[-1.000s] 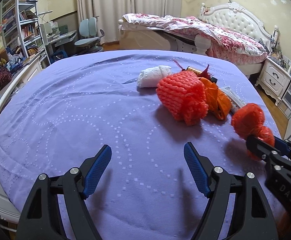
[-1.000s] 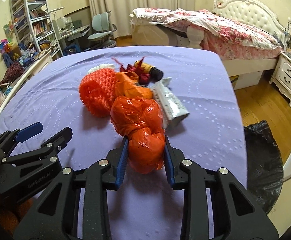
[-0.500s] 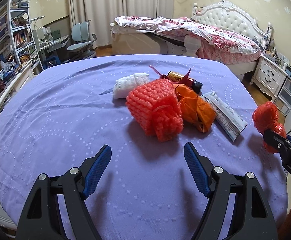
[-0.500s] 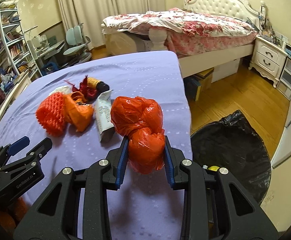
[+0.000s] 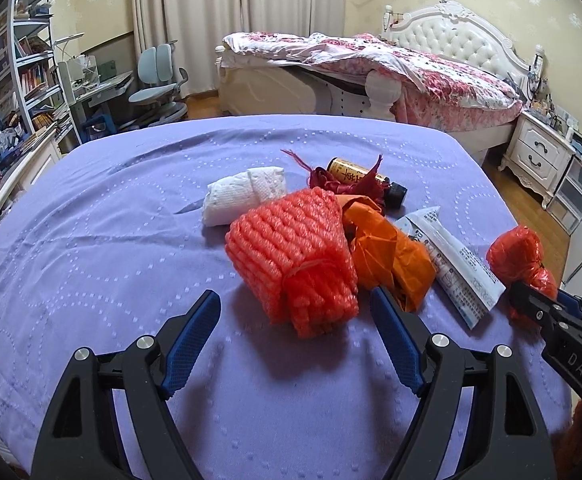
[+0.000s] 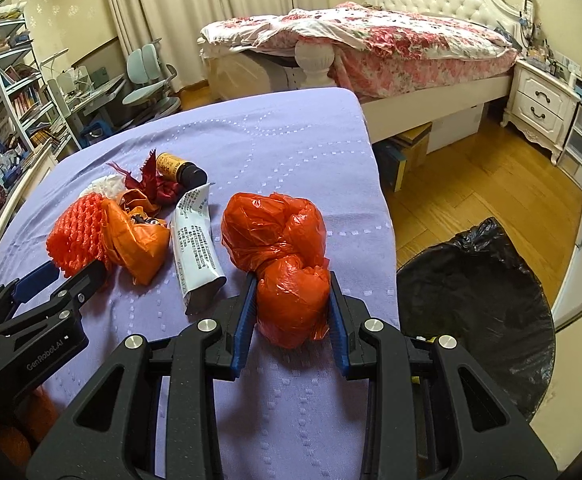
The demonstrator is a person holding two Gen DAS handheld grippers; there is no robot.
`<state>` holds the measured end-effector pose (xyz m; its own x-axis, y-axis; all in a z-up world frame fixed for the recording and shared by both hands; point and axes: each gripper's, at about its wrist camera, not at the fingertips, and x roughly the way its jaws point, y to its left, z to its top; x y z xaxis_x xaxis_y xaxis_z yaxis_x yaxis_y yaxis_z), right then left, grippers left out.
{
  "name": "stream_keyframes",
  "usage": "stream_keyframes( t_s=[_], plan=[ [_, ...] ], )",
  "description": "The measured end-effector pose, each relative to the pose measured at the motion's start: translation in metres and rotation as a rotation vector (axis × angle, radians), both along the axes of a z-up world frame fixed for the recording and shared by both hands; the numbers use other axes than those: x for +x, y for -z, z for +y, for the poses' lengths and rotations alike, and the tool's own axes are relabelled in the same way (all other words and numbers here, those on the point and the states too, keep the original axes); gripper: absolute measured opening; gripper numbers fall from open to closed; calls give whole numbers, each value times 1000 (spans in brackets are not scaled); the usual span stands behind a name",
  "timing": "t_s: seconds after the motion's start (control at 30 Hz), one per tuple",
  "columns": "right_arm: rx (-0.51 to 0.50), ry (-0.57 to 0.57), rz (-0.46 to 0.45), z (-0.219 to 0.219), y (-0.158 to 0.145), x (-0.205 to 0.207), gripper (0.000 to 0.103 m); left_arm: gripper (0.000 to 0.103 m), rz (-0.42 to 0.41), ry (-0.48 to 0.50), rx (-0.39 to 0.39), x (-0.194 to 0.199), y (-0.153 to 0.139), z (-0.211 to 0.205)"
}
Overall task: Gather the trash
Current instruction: 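Grasp the orange foam net with the left tool, then carry the orange bag and foam net over the bin and open both tools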
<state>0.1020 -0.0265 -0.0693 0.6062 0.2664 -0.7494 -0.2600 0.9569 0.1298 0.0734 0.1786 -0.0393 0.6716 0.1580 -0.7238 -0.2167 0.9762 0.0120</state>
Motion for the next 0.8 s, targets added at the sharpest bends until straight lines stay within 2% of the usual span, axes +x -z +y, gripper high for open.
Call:
stream_keyframes(
  t_s=[0.17, 0.2, 0.27, 0.37, 0.43, 0.8],
  plan=[
    [10, -1, 10, 0, 1, 1, 32, 75, 10, -3, -37, 4, 1, 5],
    [11, -2, 10, 0, 1, 1, 32, 71, 10, 0, -51, 4, 1, 7],
    [11, -3, 11, 1, 1, 1, 32, 58, 23, 8, -68, 5, 4, 8],
    [12, -3, 11, 1, 1, 2, 32, 46, 41, 23, -82, 6, 6, 8],
    [11, -3, 11, 1, 1, 2, 32, 41, 45, 33, -86, 6, 7, 7],
    [26, 1, -10, -4, -4, -8, 32, 38, 11, 36, -79, -18, 2, 6]
  ],
)
